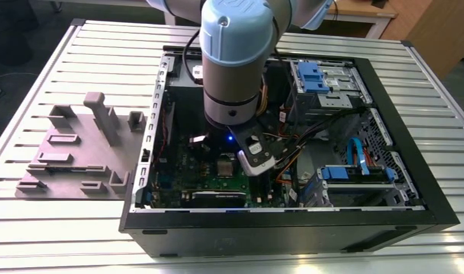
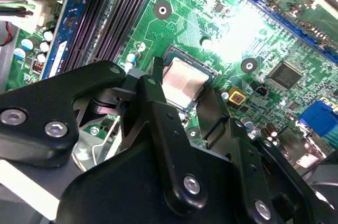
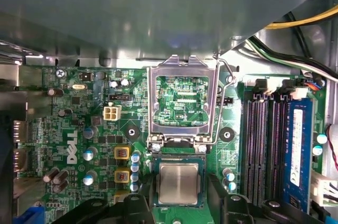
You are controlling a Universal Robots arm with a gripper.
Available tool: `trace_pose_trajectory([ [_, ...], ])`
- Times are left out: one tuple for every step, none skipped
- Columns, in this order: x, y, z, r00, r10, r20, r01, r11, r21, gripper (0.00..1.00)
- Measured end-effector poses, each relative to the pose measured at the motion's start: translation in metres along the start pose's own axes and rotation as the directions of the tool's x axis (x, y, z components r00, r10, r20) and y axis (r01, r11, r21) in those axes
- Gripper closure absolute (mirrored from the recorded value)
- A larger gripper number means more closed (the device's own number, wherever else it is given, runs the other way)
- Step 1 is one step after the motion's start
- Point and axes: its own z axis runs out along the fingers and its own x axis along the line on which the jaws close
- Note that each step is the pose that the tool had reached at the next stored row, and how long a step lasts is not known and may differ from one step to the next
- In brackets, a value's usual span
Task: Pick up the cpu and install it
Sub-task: 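Place the cpu into insertion slot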
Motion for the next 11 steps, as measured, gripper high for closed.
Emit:
trace_pose_trajectory([
  [0.0000,0.0000,-0.0012,1.0000,0.000,-0.0001,0.000,1.0000,0.0001,0.48],
  [-0.0001,0.0000,-0.0024,1.0000,0.000,0.0000,0.000,1.0000,0.0001,0.48],
  [-0.0001,-0.0001,-0.0038,1.0000,0.000,0.0000,0.000,1.0000,0.0001,0.48],
  [-0.0001,-0.0001,-0.0054,1.0000,0.000,-0.0001,0.000,1.0000,0.0001,0.48],
  [-0.0002,-0.0001,-0.0069,1.0000,0.000,0.0000,0.000,1.0000,0.0000,0.48],
  [-0.0002,-0.0001,-0.0084,1.0000,0.000,0.0000,0.000,1.0000,0.0000,0.48],
  [-0.0003,-0.0002,-0.0099,1.0000,0.000,0.0000,0.000,1.0000,0.0000,0.48],
  [-0.0003,-0.0002,-0.0114,1.0000,0.000,0.0000,0.000,1.0000,0.0001,0.48],
  [-0.0004,-0.0002,-0.0126,1.0000,0.000,0.0000,0.000,1.0000,0.0001,0.48],
  [-0.0004,-0.0002,-0.0129,1.0000,0.000,0.0000,0.000,1.0000,0.0000,0.48],
  [-0.0004,-0.0002,-0.0128,1.0000,0.000,0.0000,0.000,1.0000,0.0000,0.48],
])
